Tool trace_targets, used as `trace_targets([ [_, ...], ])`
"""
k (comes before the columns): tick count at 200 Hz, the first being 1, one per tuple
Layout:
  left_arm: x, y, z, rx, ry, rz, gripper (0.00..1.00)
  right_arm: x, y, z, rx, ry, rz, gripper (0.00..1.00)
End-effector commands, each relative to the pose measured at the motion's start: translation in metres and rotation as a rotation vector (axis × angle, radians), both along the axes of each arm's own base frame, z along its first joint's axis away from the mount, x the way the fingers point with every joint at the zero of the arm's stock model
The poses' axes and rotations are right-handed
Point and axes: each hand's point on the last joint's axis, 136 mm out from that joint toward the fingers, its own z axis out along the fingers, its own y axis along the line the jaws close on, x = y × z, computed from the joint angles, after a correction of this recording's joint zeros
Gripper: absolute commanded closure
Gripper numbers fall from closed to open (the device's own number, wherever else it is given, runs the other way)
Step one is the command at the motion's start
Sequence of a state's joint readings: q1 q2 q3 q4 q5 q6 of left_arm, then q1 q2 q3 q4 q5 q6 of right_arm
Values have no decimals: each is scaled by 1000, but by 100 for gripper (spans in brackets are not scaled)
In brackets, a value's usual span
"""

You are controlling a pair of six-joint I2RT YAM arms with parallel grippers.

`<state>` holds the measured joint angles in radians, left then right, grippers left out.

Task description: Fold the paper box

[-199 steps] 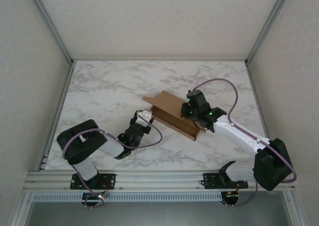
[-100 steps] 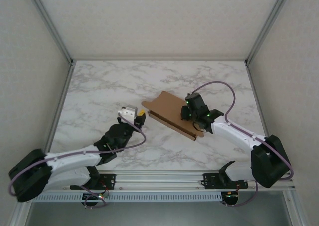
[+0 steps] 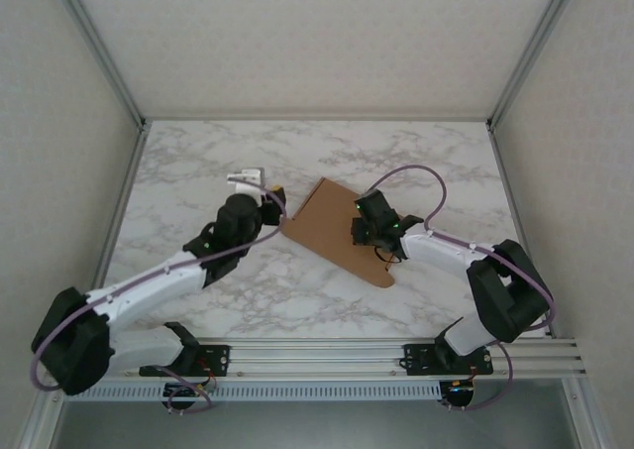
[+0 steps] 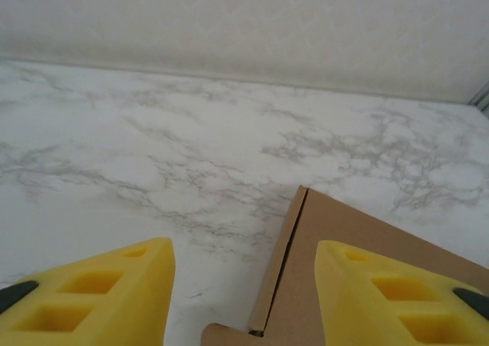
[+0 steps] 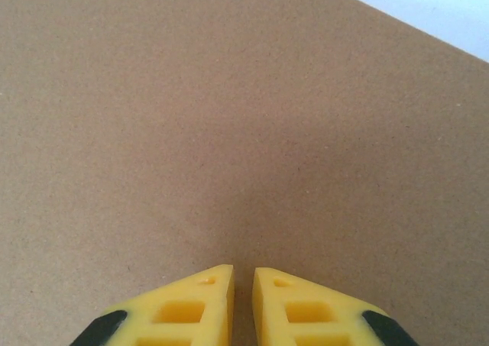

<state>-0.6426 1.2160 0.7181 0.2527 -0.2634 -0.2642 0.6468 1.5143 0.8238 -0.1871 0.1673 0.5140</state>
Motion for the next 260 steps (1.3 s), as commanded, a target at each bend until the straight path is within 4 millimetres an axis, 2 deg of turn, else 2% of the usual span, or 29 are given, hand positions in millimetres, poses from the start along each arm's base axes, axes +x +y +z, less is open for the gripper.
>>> trace_targets([
  [1, 6, -25, -19, 2, 139, -115, 47, -17, -9, -8, -66, 44, 49, 84],
  [29, 45, -32, -35, -65, 239, -119, 44, -14, -4, 42, -5, -73, 98, 77],
  [46, 66, -38, -53, -59, 320, -128, 42, -13, -10, 67, 34, -134, 72, 76],
  [67, 78, -59, -78, -12, 415, -229, 39, -14, -22, 92, 108, -213, 37, 74],
  [84, 80, -69, -91, -1, 454, -279, 38, -20, -38, 99, 194, -189, -36, 68],
  [103, 82, -77, -111, -4, 504, -309, 37, -31, -52, 91, 227, -93, -64, 64],
  [119, 86, -85, -128, -6, 551, -328, 37, -39, -68, 79, 205, -43, -120, 54],
  [128, 89, -86, -135, -7, 564, -321, 37, -43, -75, 75, 203, -42, -143, 45],
  [140, 91, -91, -142, -18, 580, -332, 37, -50, -86, 67, 203, -33, -213, 21],
  [147, 93, -93, -146, -24, 588, -337, 37, -54, -90, 61, 213, -16, -229, 15],
  [172, 97, -100, -159, -25, 617, -356, 37, -66, -95, 43, 226, 36, -226, 13],
  [193, 96, -102, -168, -17, 634, -367, 37, -70, -108, 24, 236, 95, -290, 1],
  [210, 94, -101, -174, -10, 642, -366, 37, -69, -110, 13, 284, 120, -323, 1],
  [233, 90, -103, -183, -14, 664, -378, 38, -65, -109, 7, 342, 117, -342, 1],
  [260, 84, -100, -195, -22, 691, -370, 40, -58, -98, 2, 363, 167, -293, 8],
])
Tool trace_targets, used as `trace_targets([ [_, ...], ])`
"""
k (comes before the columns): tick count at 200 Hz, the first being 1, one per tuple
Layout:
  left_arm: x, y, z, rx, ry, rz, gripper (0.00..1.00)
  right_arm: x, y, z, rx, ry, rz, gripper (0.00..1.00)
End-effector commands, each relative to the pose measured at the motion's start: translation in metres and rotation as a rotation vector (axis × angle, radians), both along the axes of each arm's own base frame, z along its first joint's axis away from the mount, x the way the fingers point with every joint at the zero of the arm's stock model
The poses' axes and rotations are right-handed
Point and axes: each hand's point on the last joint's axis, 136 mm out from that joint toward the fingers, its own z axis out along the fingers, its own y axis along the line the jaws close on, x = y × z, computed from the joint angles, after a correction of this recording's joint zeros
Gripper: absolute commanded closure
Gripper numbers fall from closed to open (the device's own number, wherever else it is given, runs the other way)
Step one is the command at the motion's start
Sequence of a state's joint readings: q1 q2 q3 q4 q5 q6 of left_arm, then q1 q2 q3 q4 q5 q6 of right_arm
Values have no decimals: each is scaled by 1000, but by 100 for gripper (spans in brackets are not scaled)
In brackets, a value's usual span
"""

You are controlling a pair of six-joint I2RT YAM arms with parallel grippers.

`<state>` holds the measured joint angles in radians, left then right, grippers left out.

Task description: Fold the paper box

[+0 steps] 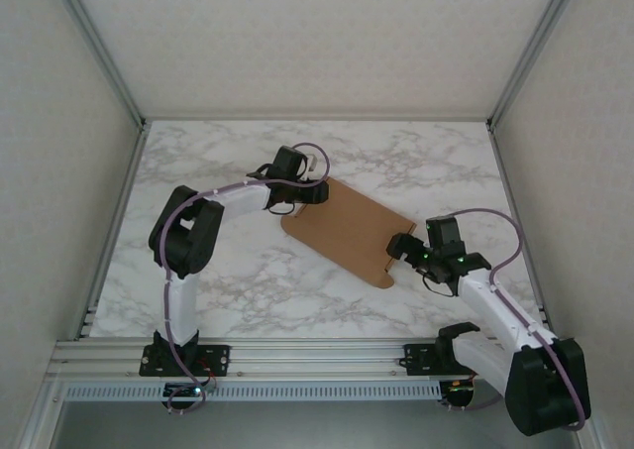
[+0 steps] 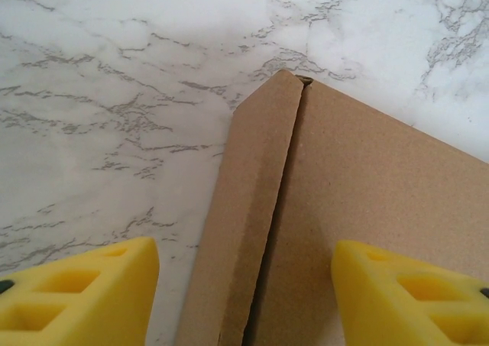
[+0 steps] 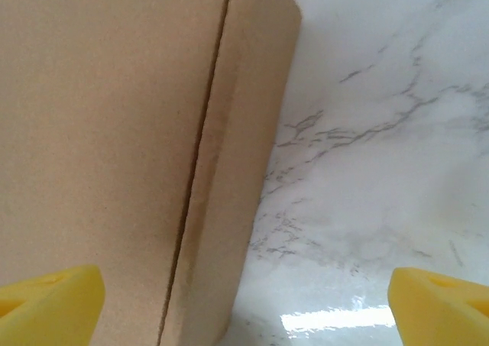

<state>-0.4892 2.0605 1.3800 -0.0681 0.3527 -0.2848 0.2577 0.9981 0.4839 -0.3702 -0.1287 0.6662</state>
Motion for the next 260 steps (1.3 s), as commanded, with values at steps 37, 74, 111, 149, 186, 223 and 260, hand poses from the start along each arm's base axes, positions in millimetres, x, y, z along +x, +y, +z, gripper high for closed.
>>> trace_targets([
  [37, -34, 11, -38, 3, 120, 25, 42, 23, 21, -2, 51, 14, 84, 16],
  [74, -64, 32, -35, -40, 170, 136, 48, 40, 38, 4, 113, -10, 119, 19],
  [111, -99, 61, -18, -84, 154, 246, 49, 39, 59, -3, 172, 35, 179, 32],
  [149, -132, 84, -18, -126, 158, 326, 49, 31, 83, -9, 258, 64, 239, 40],
  [186, -149, 97, -27, -137, 158, 354, 50, 23, 94, -22, 284, 107, 263, 41],
  [223, -159, 98, -43, -159, 196, 366, 53, 21, 91, -29, 265, 99, 263, 39],
  [260, -159, 96, -30, -196, 173, 357, 51, 22, 79, -24, 200, 70, 252, 32],
])
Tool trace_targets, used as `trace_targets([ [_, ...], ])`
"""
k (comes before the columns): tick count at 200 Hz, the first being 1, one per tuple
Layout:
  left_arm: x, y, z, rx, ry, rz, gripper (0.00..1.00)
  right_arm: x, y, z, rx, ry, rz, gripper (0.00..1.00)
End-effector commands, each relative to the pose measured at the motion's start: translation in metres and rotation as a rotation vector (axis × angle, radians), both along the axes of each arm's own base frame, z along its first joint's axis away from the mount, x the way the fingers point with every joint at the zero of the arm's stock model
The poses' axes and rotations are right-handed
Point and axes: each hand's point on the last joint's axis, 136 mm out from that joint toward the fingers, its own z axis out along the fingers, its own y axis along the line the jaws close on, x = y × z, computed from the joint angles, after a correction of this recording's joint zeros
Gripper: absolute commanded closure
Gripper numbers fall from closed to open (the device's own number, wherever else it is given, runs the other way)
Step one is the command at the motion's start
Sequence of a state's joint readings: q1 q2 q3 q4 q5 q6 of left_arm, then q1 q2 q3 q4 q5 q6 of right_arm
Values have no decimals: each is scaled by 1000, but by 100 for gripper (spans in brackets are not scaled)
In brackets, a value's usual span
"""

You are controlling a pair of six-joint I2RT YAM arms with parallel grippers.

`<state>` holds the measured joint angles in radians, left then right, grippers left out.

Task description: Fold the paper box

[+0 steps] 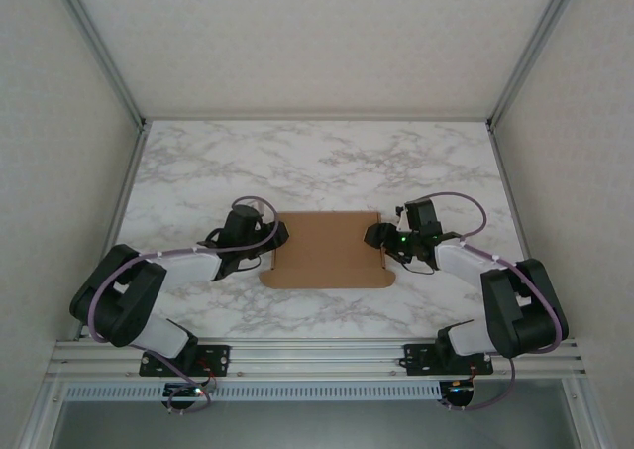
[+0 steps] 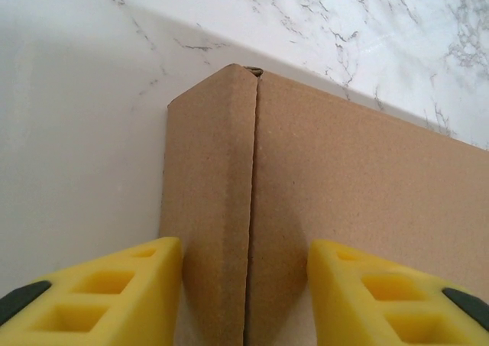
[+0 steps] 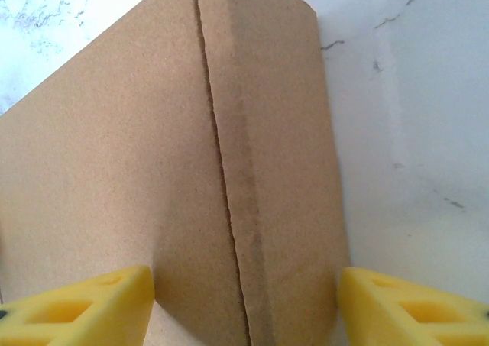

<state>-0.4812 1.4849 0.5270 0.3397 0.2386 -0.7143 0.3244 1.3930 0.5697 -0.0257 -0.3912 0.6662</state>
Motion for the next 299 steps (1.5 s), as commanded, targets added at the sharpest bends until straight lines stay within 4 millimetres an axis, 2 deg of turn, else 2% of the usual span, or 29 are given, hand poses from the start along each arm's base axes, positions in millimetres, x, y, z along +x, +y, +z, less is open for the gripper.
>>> trace_targets([
  [1, -28, 1, -22, 5, 111, -40, 51, -18, 2, -7, -20, 36, 37, 32],
  [45, -20, -4, 22, -25, -5, -71, 43, -17, 2, 3, 17, 15, 36, 37],
  [73, -19, 1, 27, 1, -18, -66, 39, -20, 1, -2, 8, 24, 34, 36],
  [122, -29, 6, 7, -15, 30, -54, 39, -24, 1, -4, 17, 32, 39, 34],
  [163, -35, 5, -8, -55, 49, -49, 44, -26, 15, -1, 107, 38, 82, 34],
  [184, -35, 2, -9, -98, 41, -45, 47, -29, 21, -1, 141, 53, 103, 33],
  [247, -43, 15, -27, -98, 78, -12, 56, -29, 9, 5, 78, 9, 72, 32],
  [268, -47, 16, -31, -133, 90, -14, 62, -27, 6, 13, 67, -14, 64, 28],
  [299, -53, 20, -41, -140, 119, -12, 67, -24, 1, 21, 73, -54, 37, 11],
])
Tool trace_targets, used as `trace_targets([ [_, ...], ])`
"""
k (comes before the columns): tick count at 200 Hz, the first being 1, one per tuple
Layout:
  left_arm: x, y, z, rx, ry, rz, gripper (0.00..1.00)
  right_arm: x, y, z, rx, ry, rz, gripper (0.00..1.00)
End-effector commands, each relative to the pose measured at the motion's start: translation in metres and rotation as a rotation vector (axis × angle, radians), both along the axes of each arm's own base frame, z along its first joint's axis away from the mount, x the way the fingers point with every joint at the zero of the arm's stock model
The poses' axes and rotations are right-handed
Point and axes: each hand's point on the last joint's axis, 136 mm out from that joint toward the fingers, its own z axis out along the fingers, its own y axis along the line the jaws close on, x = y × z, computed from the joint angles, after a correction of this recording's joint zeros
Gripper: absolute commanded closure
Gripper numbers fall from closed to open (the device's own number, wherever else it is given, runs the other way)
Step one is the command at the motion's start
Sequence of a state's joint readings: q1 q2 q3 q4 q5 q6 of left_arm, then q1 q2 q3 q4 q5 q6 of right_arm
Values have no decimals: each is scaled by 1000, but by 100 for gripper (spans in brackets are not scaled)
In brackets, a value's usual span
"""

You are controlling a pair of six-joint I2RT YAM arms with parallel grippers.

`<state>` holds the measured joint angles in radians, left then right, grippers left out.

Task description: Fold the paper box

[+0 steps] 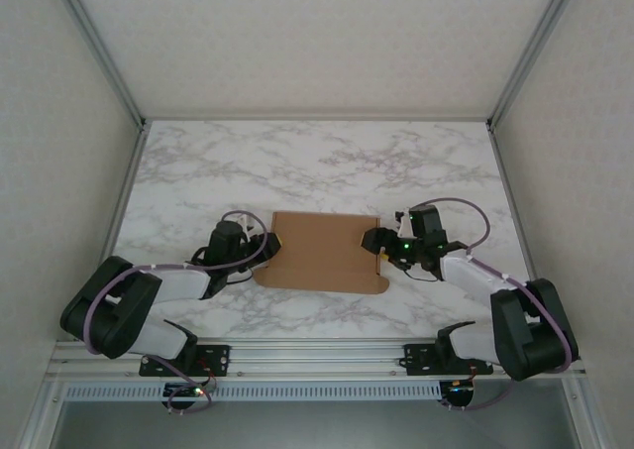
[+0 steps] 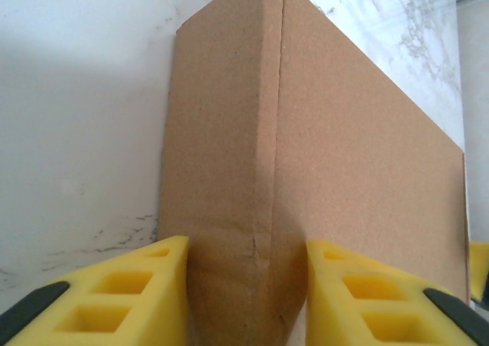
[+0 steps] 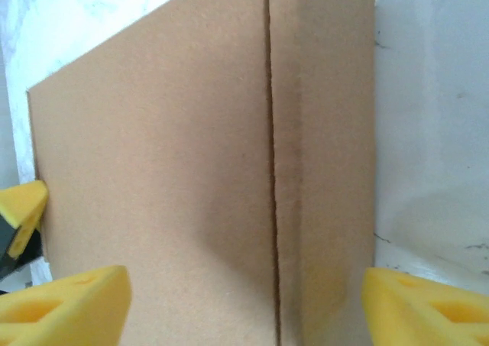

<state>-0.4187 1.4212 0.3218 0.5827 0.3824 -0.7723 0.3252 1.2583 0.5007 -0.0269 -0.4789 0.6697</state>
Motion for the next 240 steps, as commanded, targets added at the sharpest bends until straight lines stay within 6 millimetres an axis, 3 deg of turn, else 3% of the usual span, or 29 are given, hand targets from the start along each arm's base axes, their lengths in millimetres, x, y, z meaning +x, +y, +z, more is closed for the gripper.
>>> trace_targets([
  [1, -26, 9, -36, 19, 142, -4, 67, -2, -6, 1, -12, -17, -18, 11],
  [60, -33, 21, -47, 38, 178, 11, 71, 9, -13, -5, 42, -8, -74, 1],
  [135, -39, 35, -57, 45, 221, 50, 74, 13, -7, -24, 100, 61, -63, 1],
  [170, -39, 35, -61, 28, 237, 52, 75, 13, 16, -5, 267, 64, 16, 2],
  [177, -39, 35, -62, 26, 240, 51, 75, 3, 16, -11, 283, 92, 16, 2],
  [201, -39, 35, -63, 24, 239, 48, 75, -3, 19, -1, 306, 70, 41, 3],
  [240, -39, 37, -65, 27, 244, 51, 76, -6, 8, 2, 217, 35, 13, 5],
])
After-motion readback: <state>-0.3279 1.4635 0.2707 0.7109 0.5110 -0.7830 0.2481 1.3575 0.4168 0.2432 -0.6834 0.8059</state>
